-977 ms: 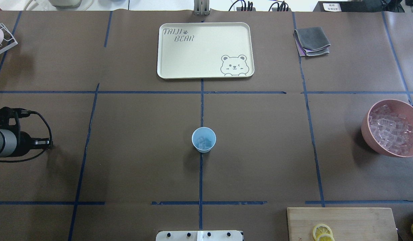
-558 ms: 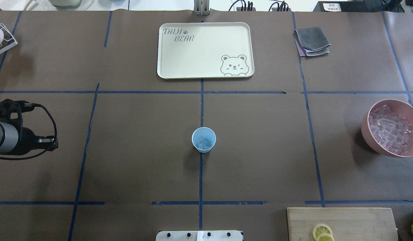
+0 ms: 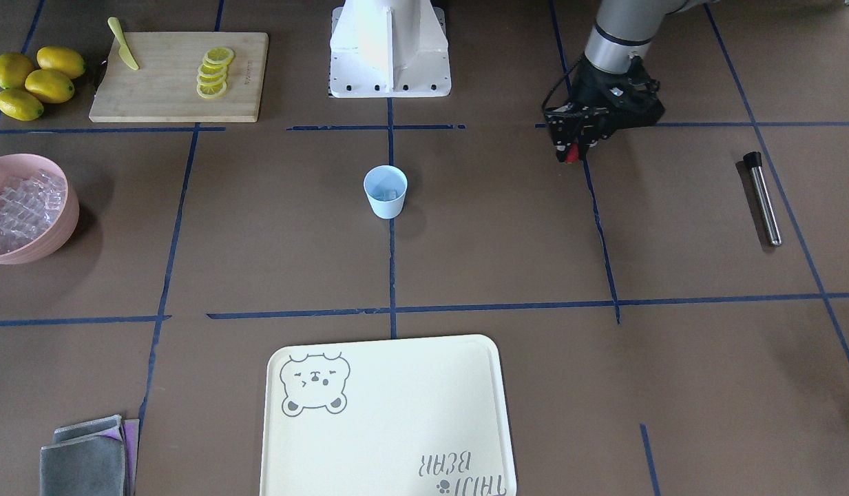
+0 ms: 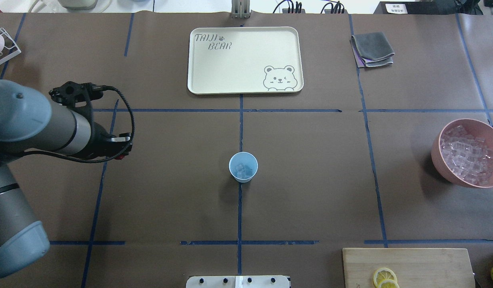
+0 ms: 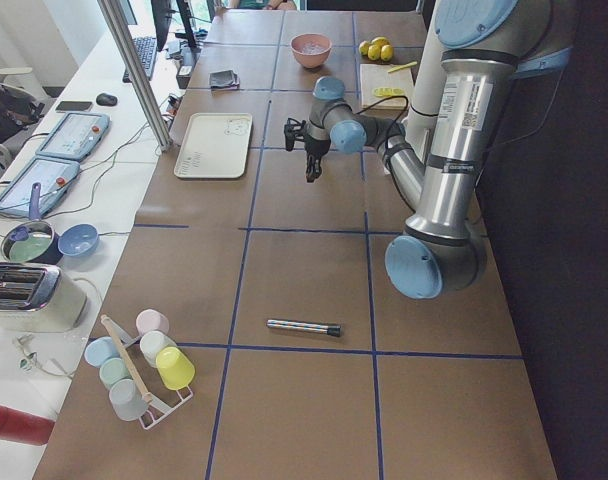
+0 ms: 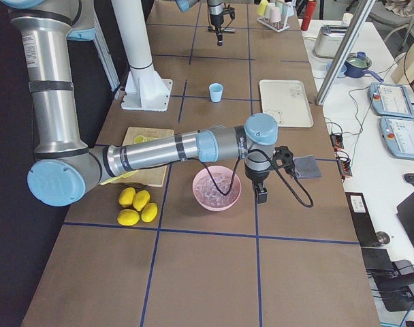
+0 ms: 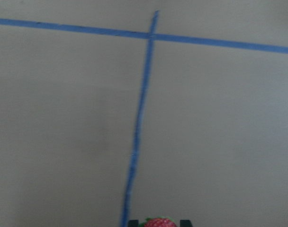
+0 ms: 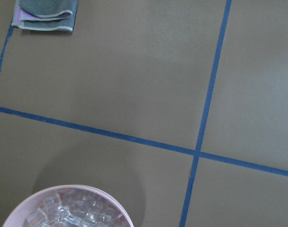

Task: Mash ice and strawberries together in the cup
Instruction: 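Carry the strawberry with the left gripper over the light-blue cup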

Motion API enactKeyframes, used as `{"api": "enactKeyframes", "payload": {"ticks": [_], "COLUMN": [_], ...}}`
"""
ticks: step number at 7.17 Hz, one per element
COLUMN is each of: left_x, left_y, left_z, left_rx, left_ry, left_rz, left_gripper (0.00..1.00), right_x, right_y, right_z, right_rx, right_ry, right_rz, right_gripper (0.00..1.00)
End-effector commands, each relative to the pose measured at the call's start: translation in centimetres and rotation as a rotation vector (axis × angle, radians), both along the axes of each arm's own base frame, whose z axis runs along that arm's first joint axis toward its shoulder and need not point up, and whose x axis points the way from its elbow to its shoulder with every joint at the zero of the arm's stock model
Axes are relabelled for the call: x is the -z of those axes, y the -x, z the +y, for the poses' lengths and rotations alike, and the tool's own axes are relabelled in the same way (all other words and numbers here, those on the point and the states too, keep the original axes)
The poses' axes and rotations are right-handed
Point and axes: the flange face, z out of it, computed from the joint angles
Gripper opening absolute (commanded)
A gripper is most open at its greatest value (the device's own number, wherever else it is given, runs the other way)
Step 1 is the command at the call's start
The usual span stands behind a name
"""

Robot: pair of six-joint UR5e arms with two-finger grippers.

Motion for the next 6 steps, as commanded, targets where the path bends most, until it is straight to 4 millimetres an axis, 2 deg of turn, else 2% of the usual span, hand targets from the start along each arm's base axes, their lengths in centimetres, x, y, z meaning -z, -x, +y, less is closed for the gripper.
{"api": "enactKeyframes", "payload": {"ticks": [1, 2, 3, 4, 5, 6], "left_x": [7.8, 10.4, 12.2, 12.8, 12.8, 12.5], "left_y": [-6.1, -8.6, -10.7, -12.8, -15.0, -17.2], "left_z": [0.0, -1.1, -1.5, -1.0, -1.7, -1.2], "left_rx": [0.029, 0.036, 0.040, 0.030, 0.024, 0.013], "left_ry": [0.076, 0.085, 0.070, 0.053, 0.043, 0.032], "left_rz": [0.056, 0.073, 0.074, 0.074, 0.092, 0.096], "left_gripper": [0.00, 0.00, 0.00, 0.00, 0.00, 0.00], "right_x": [-2.4, -4.4, -5.9, -7.1, -7.6, -7.8], "right_y": [-2.6, -3.6, -3.5, -3.5, -3.5, -3.5], "right_z": [1.9, 3.4, 4.6, 5.7, 5.8, 6.0], "right_rx": [0.022, 0.036, 0.052, 0.079, 0.081, 0.080], "right_ry": [-0.024, -0.018, -0.005, -0.007, 0.000, 0.005], "right_rz": [0.009, 0.012, 0.014, 0.019, 0.019, 0.018], "right_gripper": [0.99, 0.99, 0.99, 0.99, 0.99, 0.99]}}
